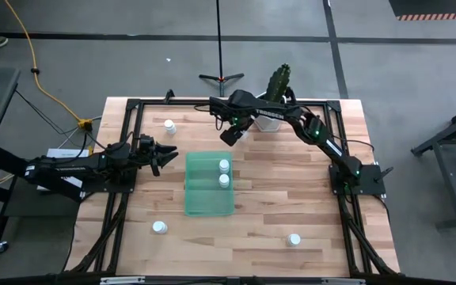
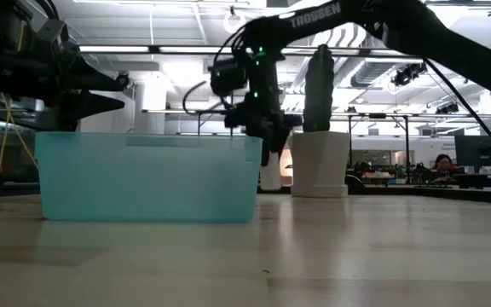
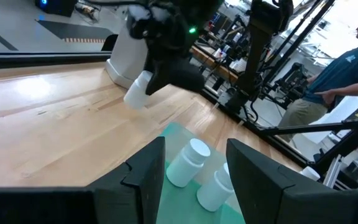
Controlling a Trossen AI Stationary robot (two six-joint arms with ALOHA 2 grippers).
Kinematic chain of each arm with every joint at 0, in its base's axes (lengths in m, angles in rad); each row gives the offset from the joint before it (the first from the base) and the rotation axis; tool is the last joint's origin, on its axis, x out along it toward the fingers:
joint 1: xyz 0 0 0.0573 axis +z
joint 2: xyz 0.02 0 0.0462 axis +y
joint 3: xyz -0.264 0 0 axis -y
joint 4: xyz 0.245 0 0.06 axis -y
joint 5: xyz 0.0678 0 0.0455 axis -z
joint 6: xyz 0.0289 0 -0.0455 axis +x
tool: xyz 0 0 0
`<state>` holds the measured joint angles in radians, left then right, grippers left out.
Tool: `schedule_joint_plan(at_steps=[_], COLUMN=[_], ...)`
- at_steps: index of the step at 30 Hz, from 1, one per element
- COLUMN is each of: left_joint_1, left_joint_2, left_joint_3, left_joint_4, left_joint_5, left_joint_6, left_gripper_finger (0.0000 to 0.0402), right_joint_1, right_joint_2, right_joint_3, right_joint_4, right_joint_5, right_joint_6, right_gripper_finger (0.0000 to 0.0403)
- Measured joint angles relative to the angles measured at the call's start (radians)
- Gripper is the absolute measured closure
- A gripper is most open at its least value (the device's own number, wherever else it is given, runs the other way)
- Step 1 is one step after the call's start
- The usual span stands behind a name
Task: Pick and place pill bottles into a basket
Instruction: Put the pill bottle into the blue bin
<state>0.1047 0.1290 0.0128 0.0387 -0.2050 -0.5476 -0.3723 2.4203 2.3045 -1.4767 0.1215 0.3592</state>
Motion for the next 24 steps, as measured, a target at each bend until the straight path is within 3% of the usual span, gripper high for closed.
schedule_joint_plan(at_steps=[24], left_joint_1=[0.0], left_joint_2=[0.0], left_joint_3=[0.0], left_joint_4=[0.0], left_joint_5=[0.001], left_joint_6=[-0.014], left_gripper_finger=[0.0197], right_joint_1=[0.228], right_joint_2=[-0.185], right_joint_3=[0.002], right_joint_4=[0.015], right_joint_5=[-0.042], right_joint_6=[0.062], right_gripper_finger=[0.0255])
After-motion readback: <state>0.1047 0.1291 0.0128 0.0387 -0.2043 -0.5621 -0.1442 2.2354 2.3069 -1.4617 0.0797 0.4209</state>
